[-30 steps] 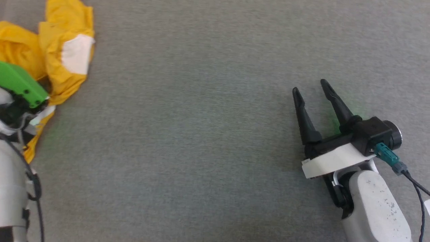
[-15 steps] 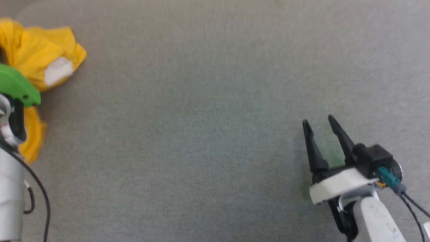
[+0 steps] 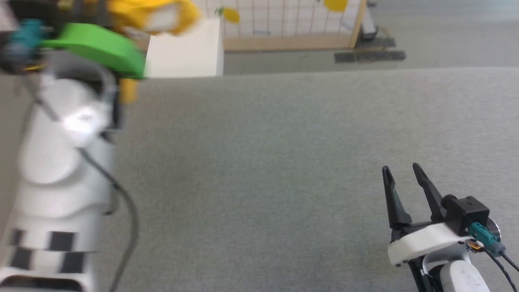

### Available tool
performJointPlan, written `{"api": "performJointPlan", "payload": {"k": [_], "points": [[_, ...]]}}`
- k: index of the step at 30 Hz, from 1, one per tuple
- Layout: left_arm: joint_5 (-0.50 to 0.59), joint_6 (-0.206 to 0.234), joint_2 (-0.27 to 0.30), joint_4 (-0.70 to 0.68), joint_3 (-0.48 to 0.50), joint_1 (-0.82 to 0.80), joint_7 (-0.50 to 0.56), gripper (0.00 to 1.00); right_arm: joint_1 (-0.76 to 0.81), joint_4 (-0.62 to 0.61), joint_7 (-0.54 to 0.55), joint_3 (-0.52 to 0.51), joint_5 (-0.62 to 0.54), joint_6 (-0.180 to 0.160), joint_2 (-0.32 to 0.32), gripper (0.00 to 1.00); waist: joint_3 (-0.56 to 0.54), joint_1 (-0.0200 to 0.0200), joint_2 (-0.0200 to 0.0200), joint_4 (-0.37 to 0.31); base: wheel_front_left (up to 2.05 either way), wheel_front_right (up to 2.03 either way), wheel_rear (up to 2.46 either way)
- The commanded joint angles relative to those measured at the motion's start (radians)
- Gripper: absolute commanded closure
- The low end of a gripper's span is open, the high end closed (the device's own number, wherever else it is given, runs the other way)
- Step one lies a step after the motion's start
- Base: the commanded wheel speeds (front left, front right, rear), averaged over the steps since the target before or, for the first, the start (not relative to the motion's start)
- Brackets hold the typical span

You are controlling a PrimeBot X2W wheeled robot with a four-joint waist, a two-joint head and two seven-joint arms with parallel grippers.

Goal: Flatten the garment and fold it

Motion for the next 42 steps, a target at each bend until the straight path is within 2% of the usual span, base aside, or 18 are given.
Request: {"api": "performJointPlan", "payload": {"k": [1, 6, 9, 14, 20, 21, 22, 24, 27, 29, 35, 38, 42], "points": [[-0.001, -0.008, -0.035, 0.007, -0.023, -0.012, -0.011, 1.00, 0.017, -0.009, 0.005, -0.005, 0.006, -0.002, -0.001, 0.00, -0.056, 0.0001, -0.0001, -0.062, 0.00, 0.00, 0.00], [-0.008, -0.038, -0.162, 0.068, -0.132, 0.034, -0.015, 1.00, 0.036, -0.030, 0.025, -0.010, 0.004, -0.002, -0.001, 0.00, -0.070, 0.0001, -0.0001, -0.119, 0.00, 0.00, 0.00], [-0.021, -0.052, -0.206, 0.127, -0.196, 0.090, 0.018, 1.00, 0.043, -0.041, 0.036, -0.012, 0.002, -0.002, -0.001, 0.00, -0.073, 0.0001, -0.0001, -0.148, 0.00, 0.00, 0.00], [-0.078, -0.058, -0.237, 0.258, -0.296, 0.207, 0.152, 1.00, 0.049, -0.057, 0.054, -0.005, 0.003, -0.002, -0.001, 0.00, -0.070, 0.0001, -0.0001, -0.194, 0.00, 0.00, 0.00], [-0.210, -0.070, -0.243, 0.363, -0.407, 0.321, 0.399, 1.00, 0.053, -0.060, 0.064, -0.003, 0.009, -0.002, -0.001, 0.00, -0.062, 0.0001, -0.0001, -0.212, 0.00, 0.00, 0.00], [-0.228, -0.064, -0.243, 0.366, -0.421, 0.330, 0.428, 0.74, 0.054, -0.061, 0.066, -0.001, 0.009, -0.002, -0.001, 0.00, -0.061, 0.0001, -0.0001, -0.211, 0.00, 0.00, 0.00], [-0.245, -0.057, -0.243, 0.365, -0.442, 0.338, 0.456, 0.00, 0.056, -0.061, 0.069, 0.003, 0.009, -0.002, -0.001, 0.00, -0.059, 0.0001, -0.0001, -0.207, 0.00, 0.00, 0.00], [-0.262, -0.043, -0.243, 0.358, -0.458, 0.342, 0.468, 0.00, 0.059, -0.061, 0.072, 0.007, 0.009, -0.002, -0.001, 0.00, -0.059, 0.0001, -0.0001, -0.198, 0.00, 0.00, 0.00], [-0.261, -0.015, -0.243, 0.337, -0.449, 0.336, 0.410, 0.00, 0.061, -0.061, 0.074, 0.014, 0.008, -0.002, -0.001, 0.00, -0.063, 0.0001, -0.0001, -0.182, 0.00, 0.00, 0.00], [-0.262, 0.001, -0.243, 0.305, -0.422, 0.338, 0.319, 0.00, 0.065, -0.061, 0.074, 0.017, 0.008, -0.002, -0.001, 0.00, -0.069, 0.0001, -0.0001, -0.171, 0.00, 0.00, 0.00], [-0.209, 0.058, -0.197, 0.166, -0.320, 0.375, -0.091, 0.00, 0.071, -0.067, 0.076, 0.018, 0.005, -0.002, -0.001, 0.00, -0.078, 0.0001, -0.0001, -0.132, 0.00, 0.00, 0.00], [-0.183, 0.082, -0.171, 0.080, -0.265, 0.426, -0.151, 0.00, 0.071, -0.074, 0.078, 0.016, -0.001, -0.002, -0.001, 0.00, -0.080, 0.0001, -0.0001, -0.110, 0.00, 0.00, 0.00], [-0.114, 0.077, -0.144, -0.080, -0.157, 0.519, -0.157, 0.00, 0.068, -0.077, 0.081, 0.006, -0.002, -0.002, -0.001, 0.00, -0.079, 0.0001, -0.0001, -0.074, 0.00, 0.00, 0.00]]}}
